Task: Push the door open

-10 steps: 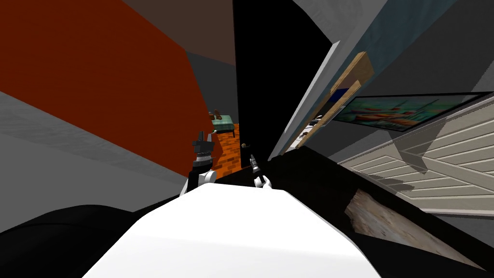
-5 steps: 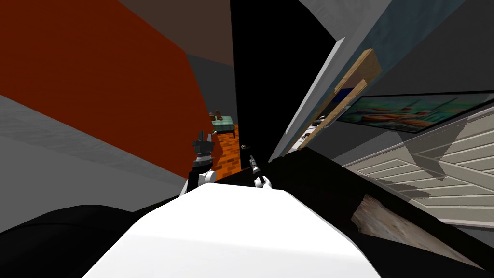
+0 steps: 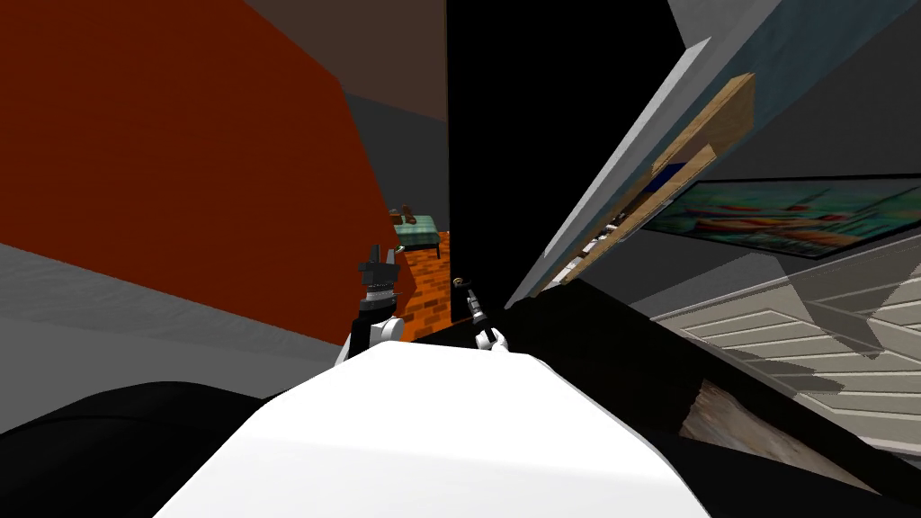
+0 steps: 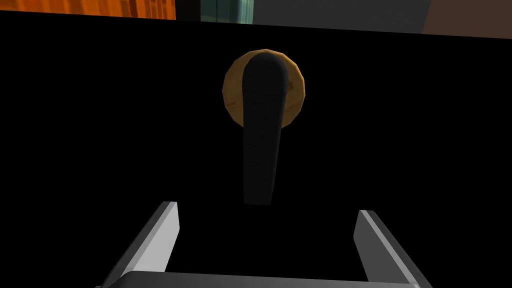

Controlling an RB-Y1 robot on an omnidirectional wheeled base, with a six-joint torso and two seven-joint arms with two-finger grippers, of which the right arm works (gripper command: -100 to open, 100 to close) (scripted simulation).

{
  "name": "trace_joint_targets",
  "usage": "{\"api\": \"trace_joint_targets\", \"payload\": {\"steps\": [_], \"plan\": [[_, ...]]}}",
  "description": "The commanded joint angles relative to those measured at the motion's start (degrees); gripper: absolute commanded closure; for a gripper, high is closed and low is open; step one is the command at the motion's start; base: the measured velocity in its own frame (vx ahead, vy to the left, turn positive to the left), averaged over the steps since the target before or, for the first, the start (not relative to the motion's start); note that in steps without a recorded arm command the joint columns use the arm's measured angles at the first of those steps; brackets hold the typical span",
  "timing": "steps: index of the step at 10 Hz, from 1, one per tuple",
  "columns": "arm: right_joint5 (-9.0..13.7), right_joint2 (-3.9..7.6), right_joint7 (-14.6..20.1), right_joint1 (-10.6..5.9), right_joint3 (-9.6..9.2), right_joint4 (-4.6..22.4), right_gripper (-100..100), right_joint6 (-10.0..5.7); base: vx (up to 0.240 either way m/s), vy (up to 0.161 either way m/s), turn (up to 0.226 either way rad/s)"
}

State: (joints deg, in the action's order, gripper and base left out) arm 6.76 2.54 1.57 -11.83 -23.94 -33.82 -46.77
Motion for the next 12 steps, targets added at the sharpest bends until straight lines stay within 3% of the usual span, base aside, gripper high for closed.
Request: {"api": "trace_joint_targets", "payload": {"steps": [1, 5, 6, 7, 12], "plan": [[0.05, -0.07, -0.10, 0.11, 0.22, 0.04, -100, -0.13, 0.191, 0.071, 0.031], [0.15, -1.18, -0.29, 0.15, 0.69, 0.40, -100, -0.42, 0.179, 0.079, 0.025], [0.12, -0.89, -0.26, 0.28, 0.59, 0.10, -100, -0.28, 0.081, 0.035, 0.002], [0.12, -0.89, -0.26, 0.28, 0.59, 0.10, 100, -0.28, -0.012, -0.004, -0.003], [0.12, -0.89, -0.26, 0.28, 0.59, 0.10, 100, -0.28, -0.015, -0.007, 0.001]]}}
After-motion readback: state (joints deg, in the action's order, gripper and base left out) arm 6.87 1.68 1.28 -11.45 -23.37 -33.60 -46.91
